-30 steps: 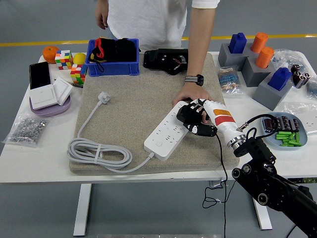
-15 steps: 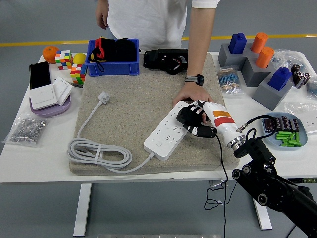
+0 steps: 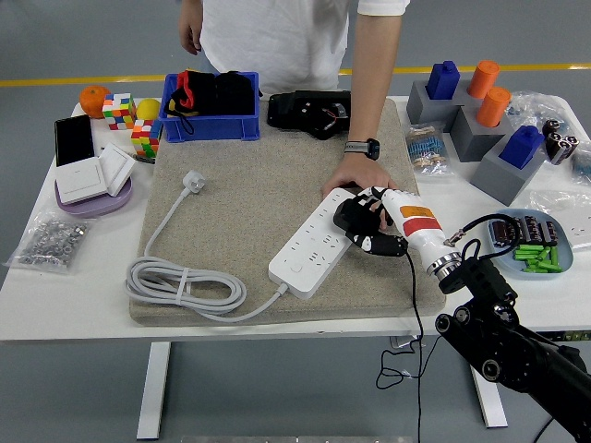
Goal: Press the white button,pick up the black plug,place it near the board,insert it into the board
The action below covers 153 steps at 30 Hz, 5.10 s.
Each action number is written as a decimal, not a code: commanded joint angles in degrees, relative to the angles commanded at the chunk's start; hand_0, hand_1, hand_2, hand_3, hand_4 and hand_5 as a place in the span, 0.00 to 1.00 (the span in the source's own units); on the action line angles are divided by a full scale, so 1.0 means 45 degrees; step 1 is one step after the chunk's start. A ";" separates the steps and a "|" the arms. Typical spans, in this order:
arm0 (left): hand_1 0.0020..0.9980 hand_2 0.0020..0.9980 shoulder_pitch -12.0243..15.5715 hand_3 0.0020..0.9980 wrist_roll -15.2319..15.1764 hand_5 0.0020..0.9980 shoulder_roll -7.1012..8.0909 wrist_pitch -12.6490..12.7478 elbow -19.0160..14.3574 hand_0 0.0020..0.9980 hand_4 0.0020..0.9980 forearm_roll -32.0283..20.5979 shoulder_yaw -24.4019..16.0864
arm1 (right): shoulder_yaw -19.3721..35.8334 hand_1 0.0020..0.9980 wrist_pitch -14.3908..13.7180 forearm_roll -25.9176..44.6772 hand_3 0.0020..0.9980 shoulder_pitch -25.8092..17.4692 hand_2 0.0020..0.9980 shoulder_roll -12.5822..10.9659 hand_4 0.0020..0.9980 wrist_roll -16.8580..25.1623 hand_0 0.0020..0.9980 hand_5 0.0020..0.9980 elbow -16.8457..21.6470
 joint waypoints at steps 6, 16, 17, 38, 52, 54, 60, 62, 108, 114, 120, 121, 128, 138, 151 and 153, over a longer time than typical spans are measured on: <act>0.68 0.66 -0.0009 0.69 -0.0003 0.19 -0.0001 0.0005 0.0000 0.69 0.56 0.0019 -0.0026 | 0.0007 0.22 -0.0039 -0.0058 0.48 -0.0014 0.24 0.0030 0.70 0.0039 0.28 0.00 -0.0119; 0.68 0.66 0.0006 0.69 -0.0003 0.20 -0.0007 0.0012 0.0000 0.69 0.56 -0.0010 -0.0012 | -0.0071 0.22 -0.0016 -0.0086 0.48 -0.0037 0.25 0.0029 0.69 0.0008 0.30 0.00 -0.0144; 0.68 0.66 0.0005 0.69 -0.0002 0.20 -0.0008 0.0011 0.0000 0.69 0.56 -0.0005 -0.0011 | -0.0095 0.22 0.0000 -0.0059 0.48 -0.0044 0.25 0.0027 0.69 0.0012 0.30 0.00 -0.0114; 0.68 0.66 -0.0002 0.69 0.0000 0.20 -0.0013 0.0017 0.0000 0.69 0.56 -0.0008 -0.0009 | -0.0228 0.54 0.0091 0.0287 0.62 0.0004 0.54 0.0029 0.92 0.0218 0.58 0.08 -0.0034; 0.68 0.66 -0.0009 0.69 0.0013 0.20 -0.0003 0.0003 0.0000 0.69 0.56 -0.0019 0.0052 | -0.0097 0.51 0.0078 0.0142 0.60 0.0093 0.53 0.0005 0.90 0.0184 0.55 0.07 -0.0299; 0.68 0.66 -0.0010 0.69 0.0018 0.20 0.0001 -0.0002 0.0000 0.69 0.56 0.0009 0.0042 | -0.0099 0.51 0.0064 0.0140 0.60 0.0099 0.53 0.0013 0.90 0.0201 0.55 0.07 -0.0326; 0.68 0.66 -0.0004 0.69 0.0021 0.20 0.0005 -0.0013 0.0000 0.69 0.56 -0.0036 0.0104 | -0.0205 0.50 0.0033 0.0168 0.60 0.0086 0.53 0.0031 0.90 0.0225 0.55 0.07 -0.0334; 0.68 0.66 0.0004 0.69 0.0023 0.19 0.0004 -0.0013 0.0000 0.69 0.56 -0.0044 0.0112 | -0.0245 0.49 0.0033 0.0180 0.60 0.0075 0.53 0.0041 0.88 0.0232 0.54 0.06 -0.0324; 0.68 0.66 0.0037 0.69 0.0023 0.19 -0.0004 -0.0003 0.0000 0.69 0.56 -0.0050 0.0071 | -0.0301 0.74 0.0238 0.0420 0.69 0.0119 0.70 0.0055 0.92 0.0046 0.69 0.07 -0.0284; 0.68 0.66 0.0048 0.69 0.0024 0.19 -0.0008 -0.0004 0.0000 0.69 0.56 -0.0057 0.0070 | -0.0308 0.76 0.0263 0.0447 0.72 0.0117 0.73 0.0068 0.94 0.0043 0.71 0.08 -0.0275; 0.68 0.66 0.0054 0.69 0.0025 0.19 -0.0017 0.0002 0.0000 0.69 0.56 -0.0059 0.0053 | -0.0302 0.77 0.0311 0.0459 0.73 0.0094 0.73 0.0044 0.95 0.0013 0.71 0.08 -0.0211; 0.68 0.66 0.0060 0.69 0.0025 0.19 -0.0018 0.0004 0.0000 0.69 0.56 -0.0062 0.0048 | -0.0311 0.77 0.0323 0.0473 0.73 0.0085 0.73 0.0027 0.95 0.0003 0.71 0.08 -0.0148; 0.68 0.66 0.0046 0.69 0.0023 0.20 -0.0023 0.0004 0.0000 0.69 0.56 -0.0021 0.0019 | -0.0291 0.77 0.0366 0.0497 0.73 0.0095 0.74 0.0010 0.97 -0.0025 0.72 0.11 0.0058; 0.68 0.66 0.0052 0.69 0.0027 0.19 -0.0028 0.0013 0.0000 0.69 0.56 -0.0014 -0.0027 | -0.0360 0.78 0.0484 0.0608 0.74 0.0046 0.74 -0.0058 0.98 -0.0070 0.73 0.12 0.0491; 0.68 0.66 0.0057 0.68 0.0030 0.19 -0.0048 0.0030 0.0000 0.69 0.56 -0.0013 -0.0073 | -0.0466 0.87 0.1113 0.1030 0.82 -0.0129 0.82 -0.0185 1.00 -0.0122 0.82 0.38 0.1364; 0.68 0.66 0.0047 0.69 0.0032 0.20 -0.0052 0.0031 0.0000 0.69 0.56 0.0000 -0.0085 | -0.0396 0.89 0.1146 0.1025 0.84 -0.0178 0.85 -0.0238 1.00 -0.0149 0.85 0.45 0.1661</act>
